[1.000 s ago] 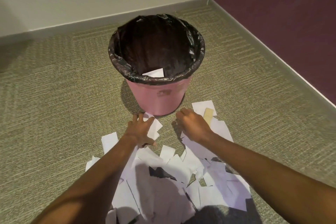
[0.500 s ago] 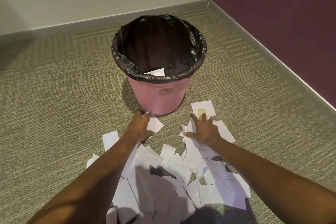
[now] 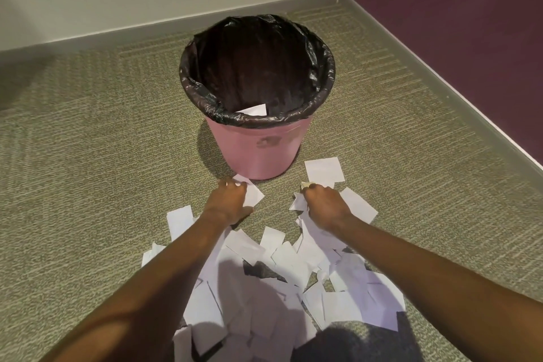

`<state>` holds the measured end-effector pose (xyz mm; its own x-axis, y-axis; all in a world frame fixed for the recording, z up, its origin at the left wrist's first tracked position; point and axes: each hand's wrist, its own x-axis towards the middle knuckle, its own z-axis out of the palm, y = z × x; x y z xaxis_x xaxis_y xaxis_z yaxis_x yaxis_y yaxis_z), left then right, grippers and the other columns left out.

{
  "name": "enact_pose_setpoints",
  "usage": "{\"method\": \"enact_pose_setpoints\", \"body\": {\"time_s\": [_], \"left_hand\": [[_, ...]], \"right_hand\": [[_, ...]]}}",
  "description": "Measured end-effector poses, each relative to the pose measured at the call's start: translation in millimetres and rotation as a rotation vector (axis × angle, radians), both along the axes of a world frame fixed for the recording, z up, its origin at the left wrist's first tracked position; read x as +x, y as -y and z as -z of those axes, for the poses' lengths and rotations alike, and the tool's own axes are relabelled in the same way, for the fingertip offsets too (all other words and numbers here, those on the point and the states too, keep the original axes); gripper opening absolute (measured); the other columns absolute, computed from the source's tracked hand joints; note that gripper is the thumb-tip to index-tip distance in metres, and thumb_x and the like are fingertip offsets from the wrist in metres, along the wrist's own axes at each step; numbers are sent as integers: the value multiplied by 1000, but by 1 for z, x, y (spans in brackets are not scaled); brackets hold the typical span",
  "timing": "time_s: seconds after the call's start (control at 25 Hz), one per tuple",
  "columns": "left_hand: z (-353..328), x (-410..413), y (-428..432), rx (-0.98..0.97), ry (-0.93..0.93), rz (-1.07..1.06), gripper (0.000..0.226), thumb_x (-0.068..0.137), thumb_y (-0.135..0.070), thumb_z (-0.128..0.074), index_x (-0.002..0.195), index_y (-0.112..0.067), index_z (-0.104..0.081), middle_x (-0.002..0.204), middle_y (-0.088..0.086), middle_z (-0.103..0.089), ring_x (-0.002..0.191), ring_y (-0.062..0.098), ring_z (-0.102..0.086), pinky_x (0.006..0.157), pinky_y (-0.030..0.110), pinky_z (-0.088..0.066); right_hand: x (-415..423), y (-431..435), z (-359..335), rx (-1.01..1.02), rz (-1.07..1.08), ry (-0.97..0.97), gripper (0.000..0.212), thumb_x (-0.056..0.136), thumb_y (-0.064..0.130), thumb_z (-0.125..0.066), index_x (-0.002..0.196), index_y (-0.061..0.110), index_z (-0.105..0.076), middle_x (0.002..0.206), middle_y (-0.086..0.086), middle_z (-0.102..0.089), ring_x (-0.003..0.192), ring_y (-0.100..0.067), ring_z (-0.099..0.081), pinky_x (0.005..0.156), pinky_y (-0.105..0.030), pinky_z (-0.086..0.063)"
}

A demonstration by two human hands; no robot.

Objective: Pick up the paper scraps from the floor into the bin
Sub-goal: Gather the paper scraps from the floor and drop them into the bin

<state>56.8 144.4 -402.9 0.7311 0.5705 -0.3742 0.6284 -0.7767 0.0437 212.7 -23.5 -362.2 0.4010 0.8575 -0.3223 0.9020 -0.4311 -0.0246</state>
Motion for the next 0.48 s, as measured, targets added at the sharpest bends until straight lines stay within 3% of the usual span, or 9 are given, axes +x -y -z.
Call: {"method": "enact_pose_setpoints", "body": {"time_s": [0.08,0.24,0.36,0.48], "left_hand": [[-3,1,6,37,-58,58,64,88,-39,-60,136,-1,-40,131,28,-52,122,41,-48,94,45,-47],[-5,1,19,157,-129,149,51,95,3,-42,143,11,-26,138,43,-37,129,52,-40,99,49,-45],[-16,-2,17,173,-94,251,32,89,4,-53,121,1,-56,115,20,-64,108,35,-62,88,40,-52],[-32,-8,16,95,-28,197,17,91,-4,-56,106,-8,-63,101,12,-68,96,31,-66,81,39,-50]], "right_hand": [[-5,2,-6,8,-5,-3,27,85,-8,-50,108,2,-60,108,-17,-64,96,-37,-64,74,-38,-46],[-8,2,-16,26,-12,-8,29,86,-5,-51,112,2,-59,110,-17,-64,98,-38,-64,75,-39,-47],[-8,2,-21,49,-24,-5,33,84,-8,-52,115,3,-61,108,-17,-64,93,-38,-65,72,-40,-48],[-14,3,-33,82,-52,-2,31,82,-11,-51,109,2,-60,103,-17,-64,88,-37,-65,65,-37,-41]]}}
